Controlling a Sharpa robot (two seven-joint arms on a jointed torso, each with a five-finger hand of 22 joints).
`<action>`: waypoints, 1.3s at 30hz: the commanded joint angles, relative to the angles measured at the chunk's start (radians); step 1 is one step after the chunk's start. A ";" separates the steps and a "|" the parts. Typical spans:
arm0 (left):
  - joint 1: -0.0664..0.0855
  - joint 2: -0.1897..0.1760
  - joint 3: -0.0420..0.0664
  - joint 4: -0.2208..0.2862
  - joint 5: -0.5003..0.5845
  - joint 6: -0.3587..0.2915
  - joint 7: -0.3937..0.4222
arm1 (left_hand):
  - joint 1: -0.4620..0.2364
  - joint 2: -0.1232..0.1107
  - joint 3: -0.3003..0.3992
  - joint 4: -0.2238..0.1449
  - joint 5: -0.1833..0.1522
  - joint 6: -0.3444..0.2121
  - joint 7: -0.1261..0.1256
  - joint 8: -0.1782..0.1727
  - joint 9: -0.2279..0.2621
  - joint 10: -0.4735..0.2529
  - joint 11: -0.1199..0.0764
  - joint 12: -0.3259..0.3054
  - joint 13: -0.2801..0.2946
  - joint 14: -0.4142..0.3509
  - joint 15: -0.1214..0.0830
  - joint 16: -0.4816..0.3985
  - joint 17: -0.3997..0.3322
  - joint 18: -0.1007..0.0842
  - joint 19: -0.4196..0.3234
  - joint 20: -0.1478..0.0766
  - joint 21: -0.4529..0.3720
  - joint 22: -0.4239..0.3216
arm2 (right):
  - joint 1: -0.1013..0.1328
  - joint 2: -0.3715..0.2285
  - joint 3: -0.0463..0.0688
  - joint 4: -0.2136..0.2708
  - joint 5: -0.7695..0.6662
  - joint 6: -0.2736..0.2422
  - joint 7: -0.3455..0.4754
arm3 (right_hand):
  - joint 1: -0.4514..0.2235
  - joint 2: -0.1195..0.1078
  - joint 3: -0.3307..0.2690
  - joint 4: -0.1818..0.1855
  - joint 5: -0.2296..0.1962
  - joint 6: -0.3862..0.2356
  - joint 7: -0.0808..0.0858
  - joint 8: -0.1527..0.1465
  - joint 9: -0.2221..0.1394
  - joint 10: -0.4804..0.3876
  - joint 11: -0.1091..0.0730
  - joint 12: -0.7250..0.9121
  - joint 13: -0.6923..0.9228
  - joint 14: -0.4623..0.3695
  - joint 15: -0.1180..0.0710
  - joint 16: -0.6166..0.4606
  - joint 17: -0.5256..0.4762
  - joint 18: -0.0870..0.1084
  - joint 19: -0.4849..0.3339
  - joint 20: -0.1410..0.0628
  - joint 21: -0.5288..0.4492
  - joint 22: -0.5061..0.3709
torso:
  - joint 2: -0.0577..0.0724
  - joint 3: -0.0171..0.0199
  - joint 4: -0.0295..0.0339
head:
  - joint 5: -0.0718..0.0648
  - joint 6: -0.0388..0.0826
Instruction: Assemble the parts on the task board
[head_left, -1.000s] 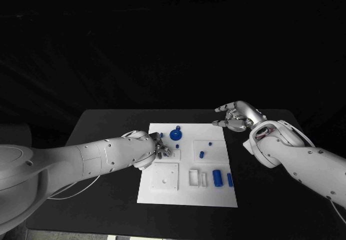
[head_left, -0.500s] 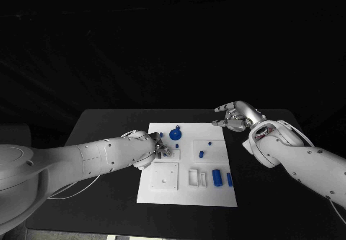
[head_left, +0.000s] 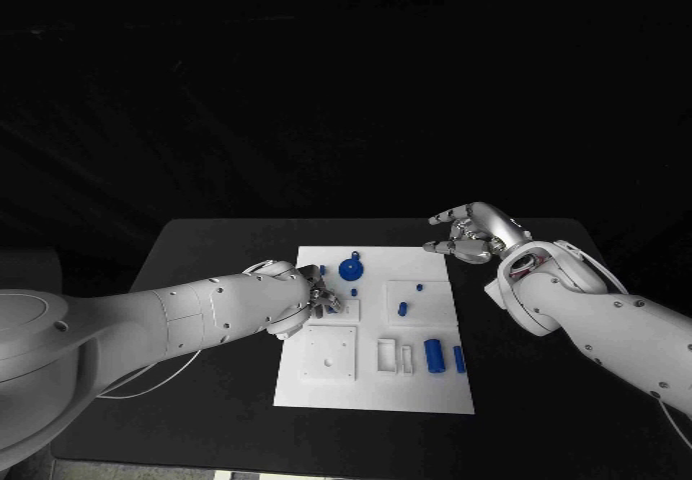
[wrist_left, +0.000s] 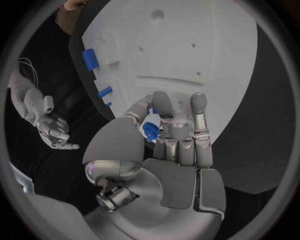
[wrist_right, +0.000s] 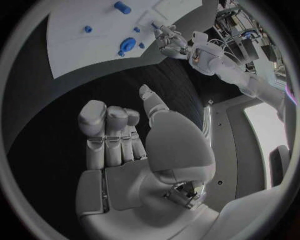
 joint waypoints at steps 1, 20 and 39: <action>-0.008 0.005 -0.005 -0.001 0.005 0.041 0.001 | 0.036 0.048 0.001 0.000 -0.002 0.163 -0.102 -0.006 -0.001 0.031 -0.014 0.006 0.002 0.001 -0.006 0.004 0.003 -0.013 0.005 0.001 0.002 0.017 | -0.001 0.002 0.000 0.001 -0.002 0.011 0.003 | -0.010 0.001 0.006 -0.003 0.006 0.008 -0.001 -0.002 0.000 -0.007 -0.001 -0.001 0.001 -0.003 0.002 -0.003 0.000 0.012 0.013 0.004 -0.006 0.105 | 0.000 -0.0002 0.0000 | -0.001 0.000; -0.008 0.015 -0.004 -0.014 0.008 0.068 0.003 | 0.043 0.046 -0.034 0.020 -0.057 0.170 -0.104 -0.007 -0.006 0.030 -0.015 0.009 0.013 0.000 -0.005 0.012 0.011 -0.013 0.004 0.002 0.003 0.017 | -0.002 0.004 0.000 -0.001 -0.002 0.012 0.003 | -0.011 0.001 0.006 -0.003 0.007 0.008 -0.001 -0.002 0.000 -0.007 -0.001 0.000 0.001 -0.003 0.002 -0.003 0.001 0.012 0.013 0.004 -0.007 0.105 | 0.000 0.0003 0.0001 | -0.003 -0.003; -0.008 0.020 -0.004 -0.021 0.008 0.066 0.002 | 0.041 0.024 -0.071 0.058 -0.094 0.170 -0.107 -0.007 -0.008 0.030 -0.016 0.007 0.017 -0.002 -0.006 0.011 0.006 -0.013 0.004 0.002 0.003 0.016 | -0.002 0.005 0.000 -0.002 -0.002 0.013 0.003 | -0.012 0.001 0.006 -0.003 0.009 0.008 -0.001 -0.002 0.000 -0.006 -0.001 0.000 0.002 -0.003 0.002 -0.003 0.001 0.012 0.013 0.004 -0.006 0.105 | 0.000 -0.0001 0.0001 | -0.004 -0.004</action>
